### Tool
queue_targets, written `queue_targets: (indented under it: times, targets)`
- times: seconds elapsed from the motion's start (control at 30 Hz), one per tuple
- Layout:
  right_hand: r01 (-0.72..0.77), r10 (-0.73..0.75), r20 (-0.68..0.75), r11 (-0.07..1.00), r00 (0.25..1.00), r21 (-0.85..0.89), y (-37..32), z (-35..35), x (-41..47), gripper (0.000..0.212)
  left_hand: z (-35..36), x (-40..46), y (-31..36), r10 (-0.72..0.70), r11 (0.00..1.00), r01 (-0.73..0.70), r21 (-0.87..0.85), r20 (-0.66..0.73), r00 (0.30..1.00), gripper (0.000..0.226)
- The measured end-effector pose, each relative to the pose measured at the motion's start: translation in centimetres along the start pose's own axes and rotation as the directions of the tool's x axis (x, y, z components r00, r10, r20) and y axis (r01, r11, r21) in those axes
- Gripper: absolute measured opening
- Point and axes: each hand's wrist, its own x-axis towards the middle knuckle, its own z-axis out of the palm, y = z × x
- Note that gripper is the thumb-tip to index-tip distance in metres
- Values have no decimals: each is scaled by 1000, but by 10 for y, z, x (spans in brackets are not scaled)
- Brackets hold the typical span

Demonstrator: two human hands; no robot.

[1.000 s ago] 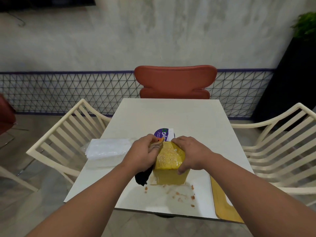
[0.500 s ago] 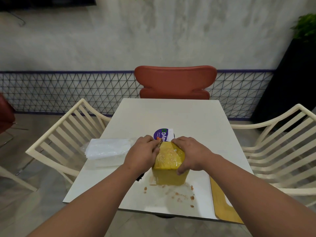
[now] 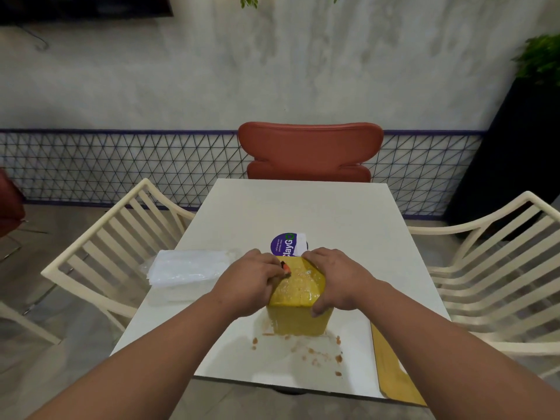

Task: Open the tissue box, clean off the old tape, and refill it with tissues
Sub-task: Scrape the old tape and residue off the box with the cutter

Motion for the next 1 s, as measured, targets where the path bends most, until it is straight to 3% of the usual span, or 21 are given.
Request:
queue_targets:
  times: [0.13, 0.23, 0.37, 0.57, 0.67, 1.0]
  targets:
    - [0, 0, 4, 1000, 1000, 11, 0, 0, 2, 122, -2, -22, 3, 134, 990, -130, -56, 77, 988, 36]
    - [-3, 2, 1, 1000, 1000, 13, 0, 1, 2, 121, -4, -9, -3, 93, 995, -91, -37, 52, 994, 43]
    - [-8, 8, 4, 1000, 1000, 4, 2, 2, 2, 122, -3, 4, -4, 21, 1000, -21, -13, 18, 1000, 35]
    - [-8, 8, 11, 1000, 1000, 9, 4, 2, 5, 124, -3, -24, -2, 151, 982, -146, -116, 32, 988, 30]
    - [-13, 13, 11, 1000, 1000, 12, 4, 3, 6, 123, -5, -27, -12, 114, 979, -126, -162, -79, 990, 35]
    - [3, -3, 11, 1000, 1000, 24, 6, 5, 8, 122, 26, -19, 31, 237, 966, -246, -78, -107, 966, 30]
